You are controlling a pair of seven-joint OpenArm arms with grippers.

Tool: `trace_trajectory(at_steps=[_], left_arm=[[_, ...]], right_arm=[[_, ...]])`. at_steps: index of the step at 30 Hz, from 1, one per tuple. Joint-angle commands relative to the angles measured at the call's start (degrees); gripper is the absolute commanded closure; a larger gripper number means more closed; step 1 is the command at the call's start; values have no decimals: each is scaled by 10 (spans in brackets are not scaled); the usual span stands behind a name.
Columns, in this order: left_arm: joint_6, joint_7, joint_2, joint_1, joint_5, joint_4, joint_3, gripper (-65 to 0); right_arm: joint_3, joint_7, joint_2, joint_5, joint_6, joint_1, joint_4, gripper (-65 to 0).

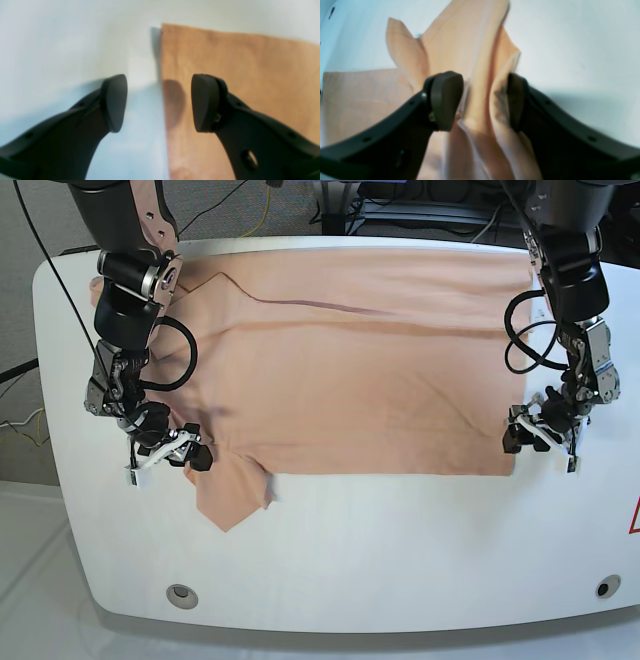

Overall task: Fold the T-shirt properly
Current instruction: 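Lower both grippers and close them on the shirt's side edges near the hem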

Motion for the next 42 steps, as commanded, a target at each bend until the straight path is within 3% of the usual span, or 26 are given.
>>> trace_trajectory(at_steps=[1, 14, 24, 42], left_arm=[[-2, -11, -7, -18, -4, 0, 2, -385], [-4, -18, 2, -18, -2, 0, -5, -387], [-25, -46, 8, -20, -1, -42, -1, -378], [-18, -23, 14, -22, -22, -23, 8, -360]], right_arm=[[-1, -22, 1, -14, -2, 5, 2, -328], [0, -19, 2, -13, 5, 6, 1, -290], [-2, -19, 7, -13, 5, 5, 6, -308], [-3, -25, 3, -19, 5, -5, 7, -309]])
